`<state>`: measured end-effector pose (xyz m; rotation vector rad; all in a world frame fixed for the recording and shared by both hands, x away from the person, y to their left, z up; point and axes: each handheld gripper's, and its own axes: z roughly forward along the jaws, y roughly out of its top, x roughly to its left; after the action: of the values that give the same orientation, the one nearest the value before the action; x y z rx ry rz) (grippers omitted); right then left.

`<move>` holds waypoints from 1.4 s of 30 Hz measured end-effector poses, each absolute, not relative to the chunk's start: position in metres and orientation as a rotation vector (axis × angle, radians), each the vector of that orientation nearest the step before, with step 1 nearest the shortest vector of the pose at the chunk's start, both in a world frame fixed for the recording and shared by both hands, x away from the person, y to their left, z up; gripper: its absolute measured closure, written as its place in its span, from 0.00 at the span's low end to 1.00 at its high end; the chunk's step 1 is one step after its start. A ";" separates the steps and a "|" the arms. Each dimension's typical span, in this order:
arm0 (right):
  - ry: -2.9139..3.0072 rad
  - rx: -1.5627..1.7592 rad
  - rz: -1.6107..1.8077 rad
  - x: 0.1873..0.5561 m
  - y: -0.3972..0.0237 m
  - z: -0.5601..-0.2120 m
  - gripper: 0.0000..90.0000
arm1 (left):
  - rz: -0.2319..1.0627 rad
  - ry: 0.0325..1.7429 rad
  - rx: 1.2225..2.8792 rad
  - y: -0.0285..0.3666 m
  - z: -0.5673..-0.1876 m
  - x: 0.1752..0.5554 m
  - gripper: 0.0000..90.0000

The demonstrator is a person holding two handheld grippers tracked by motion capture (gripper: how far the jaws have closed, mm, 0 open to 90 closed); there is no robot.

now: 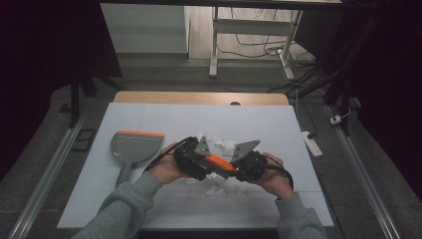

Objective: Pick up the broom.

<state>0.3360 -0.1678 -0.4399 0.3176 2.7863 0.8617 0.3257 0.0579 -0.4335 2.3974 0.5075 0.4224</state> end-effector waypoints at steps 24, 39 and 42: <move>2.590 0.632 1.129 0.354 -0.210 -0.419 0.79 | 0.495 0.985 2.125 0.177 -0.463 0.271 0.25; 2.439 0.829 1.087 0.357 -0.243 -0.404 0.79 | 0.499 1.089 2.082 0.206 -0.491 0.261 0.25; 2.411 0.873 1.104 0.359 -0.254 -0.402 0.79 | 0.495 1.075 2.097 0.203 -0.493 0.263 0.25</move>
<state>0.3588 -0.2536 -0.4015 0.8729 2.4112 1.1035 0.2627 0.2029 -0.4926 2.0965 1.0754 0.4947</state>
